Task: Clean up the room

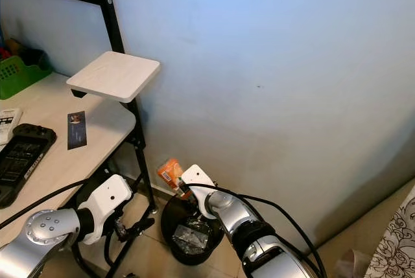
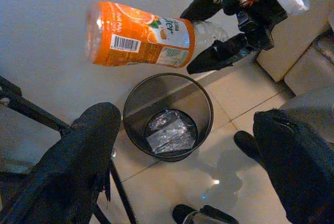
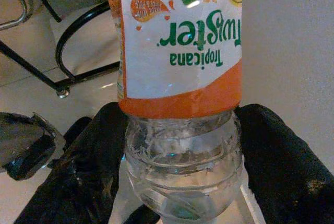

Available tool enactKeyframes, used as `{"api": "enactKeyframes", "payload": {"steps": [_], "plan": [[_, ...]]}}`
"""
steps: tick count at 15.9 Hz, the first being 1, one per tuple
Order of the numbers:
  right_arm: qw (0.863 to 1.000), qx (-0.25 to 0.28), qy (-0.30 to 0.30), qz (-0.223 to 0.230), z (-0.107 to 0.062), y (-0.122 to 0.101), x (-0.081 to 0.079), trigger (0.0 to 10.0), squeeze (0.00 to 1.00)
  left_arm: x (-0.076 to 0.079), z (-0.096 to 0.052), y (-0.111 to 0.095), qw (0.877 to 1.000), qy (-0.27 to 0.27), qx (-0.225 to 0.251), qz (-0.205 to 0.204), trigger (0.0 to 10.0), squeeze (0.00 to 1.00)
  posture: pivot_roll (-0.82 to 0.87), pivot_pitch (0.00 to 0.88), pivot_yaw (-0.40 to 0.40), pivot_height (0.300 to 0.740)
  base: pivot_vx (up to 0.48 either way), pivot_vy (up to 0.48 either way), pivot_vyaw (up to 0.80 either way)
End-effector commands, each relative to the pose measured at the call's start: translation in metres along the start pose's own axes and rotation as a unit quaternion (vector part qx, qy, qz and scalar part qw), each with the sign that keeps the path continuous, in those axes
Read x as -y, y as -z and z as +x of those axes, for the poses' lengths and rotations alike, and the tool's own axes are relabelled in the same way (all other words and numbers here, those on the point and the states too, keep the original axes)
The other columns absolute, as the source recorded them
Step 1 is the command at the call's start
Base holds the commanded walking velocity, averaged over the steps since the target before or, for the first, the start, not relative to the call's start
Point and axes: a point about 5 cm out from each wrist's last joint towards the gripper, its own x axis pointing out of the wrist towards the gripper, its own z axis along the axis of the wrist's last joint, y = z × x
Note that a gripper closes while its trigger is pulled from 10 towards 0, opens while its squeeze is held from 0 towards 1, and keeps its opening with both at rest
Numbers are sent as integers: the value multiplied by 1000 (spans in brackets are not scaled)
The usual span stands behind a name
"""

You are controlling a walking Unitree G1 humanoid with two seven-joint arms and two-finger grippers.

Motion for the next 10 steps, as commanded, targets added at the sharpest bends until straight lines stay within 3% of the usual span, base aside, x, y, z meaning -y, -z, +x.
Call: {"api": "enactKeyframes", "payload": {"steps": [1, 10], "plan": [[1000, 9, 3, 8, 0, -4, 4, 10000, 1000, -2, 0, 1, 1000, 2, -6, -1, 10000, 0, 63, 0, -20, 740, 0, 0, 0], [1000, 18, 1, 13, 2, -7, 5, 10000, 1000, -4, 0, 2, 1000, -1, -10, 2, 10000, 0, 63, 0, -20, 740, 0, 0, 0]]}}
